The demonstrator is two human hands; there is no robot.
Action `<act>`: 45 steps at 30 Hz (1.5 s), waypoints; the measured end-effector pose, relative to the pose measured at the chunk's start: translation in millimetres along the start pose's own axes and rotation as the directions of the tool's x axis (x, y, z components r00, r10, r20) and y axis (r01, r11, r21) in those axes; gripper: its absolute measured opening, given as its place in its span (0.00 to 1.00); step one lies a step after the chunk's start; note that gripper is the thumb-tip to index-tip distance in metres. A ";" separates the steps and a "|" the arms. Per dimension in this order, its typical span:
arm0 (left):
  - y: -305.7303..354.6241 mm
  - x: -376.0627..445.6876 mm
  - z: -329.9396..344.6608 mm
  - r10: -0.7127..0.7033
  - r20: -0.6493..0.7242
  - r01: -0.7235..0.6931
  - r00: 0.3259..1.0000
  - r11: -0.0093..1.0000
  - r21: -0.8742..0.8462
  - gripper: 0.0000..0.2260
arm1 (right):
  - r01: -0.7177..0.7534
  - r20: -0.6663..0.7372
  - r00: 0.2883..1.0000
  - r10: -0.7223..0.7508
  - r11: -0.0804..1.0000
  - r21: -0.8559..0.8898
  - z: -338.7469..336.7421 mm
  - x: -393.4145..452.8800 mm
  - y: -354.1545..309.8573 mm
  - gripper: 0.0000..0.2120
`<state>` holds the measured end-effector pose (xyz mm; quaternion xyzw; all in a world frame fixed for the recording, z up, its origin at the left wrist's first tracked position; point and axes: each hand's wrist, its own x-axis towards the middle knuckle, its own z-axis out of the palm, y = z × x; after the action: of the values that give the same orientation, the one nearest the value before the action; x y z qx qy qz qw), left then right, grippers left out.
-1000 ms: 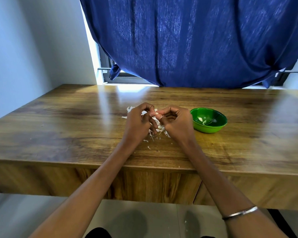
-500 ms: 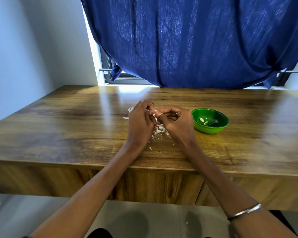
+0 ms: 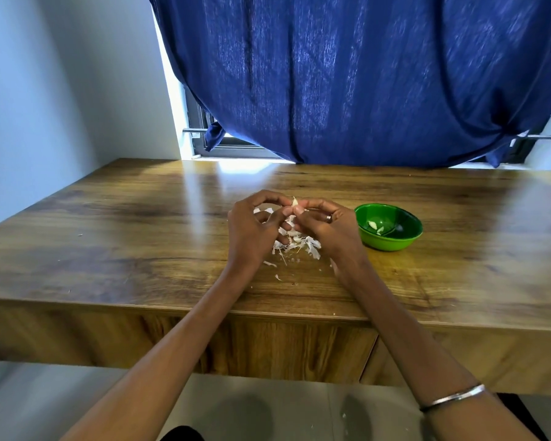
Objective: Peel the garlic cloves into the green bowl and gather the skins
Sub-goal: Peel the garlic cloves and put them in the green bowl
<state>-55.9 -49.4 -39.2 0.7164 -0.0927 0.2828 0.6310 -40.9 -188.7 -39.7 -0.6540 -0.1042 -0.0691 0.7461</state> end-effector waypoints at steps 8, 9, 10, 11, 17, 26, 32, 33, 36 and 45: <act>-1.9 1.5 2.8 -0.025 0.074 0.029 0.997 0.998 -0.059 0.02 | 0.069 -0.038 0.997 -0.071 0.996 -0.056 -2.1 -1.2 -3.2 0.03; -1.5 1.4 2.8 -0.026 0.082 0.032 0.996 0.997 -0.069 0.02 | 0.080 -0.034 0.996 -0.082 0.995 -0.060 -2.2 -1.4 -3.2 0.03; -0.9 1.2 2.6 -0.035 0.088 0.042 0.995 0.996 -0.083 0.01 | 0.087 -0.025 0.996 -0.089 0.994 -0.065 -2.2 -1.1 -3.1 0.04; -0.5 1.4 2.1 -0.050 0.096 0.060 0.994 0.993 -0.102 0.02 | 0.090 -0.010 0.996 -0.091 0.993 -0.072 -2.6 -0.8 -3.1 0.04; 2.8 1.0 -0.9 -0.127 0.176 0.162 0.976 0.966 -0.202 0.03 | 0.107 0.099 0.991 -0.091 0.978 -0.180 -1.8 0.3 -2.0 0.02; 0.7 1.5 -3.5 -0.147 0.219 0.196 0.965 0.954 -0.226 0.04 | 0.120 0.144 0.985 -0.095 0.976 -0.181 -3.9 0.4 -0.8 0.02; 1.4 0.4 -3.6 -0.148 0.224 0.199 0.963 0.955 -0.221 0.04 | 0.119 0.241 0.967 -0.078 0.980 -0.162 -3.9 -2.2 -5.3 0.02; 1.2 0.5 -3.4 -0.146 0.219 0.195 0.965 0.955 -0.224 0.04 | 0.120 0.248 0.966 -0.078 0.980 -0.161 -3.9 -2.9 -6.2 0.02; -0.3 0.9 -2.4 -0.141 0.203 0.188 0.969 0.954 -0.235 0.05 | 0.142 0.229 0.968 -0.102 0.976 -0.165 -2.5 -4.1 -6.9 0.02; 4.1 -1.0 2.9 -0.112 0.111 0.137 0.987 0.957 -0.257 0.05 | 0.234 0.097 0.971 -0.218 0.949 -0.211 2.9 -0.8 -3.3 0.02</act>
<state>-57.9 -53.2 -36.3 0.6431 -0.1141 0.1931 0.7322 -42.7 -186.3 -36.4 -0.7188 -0.1973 -0.1415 0.6515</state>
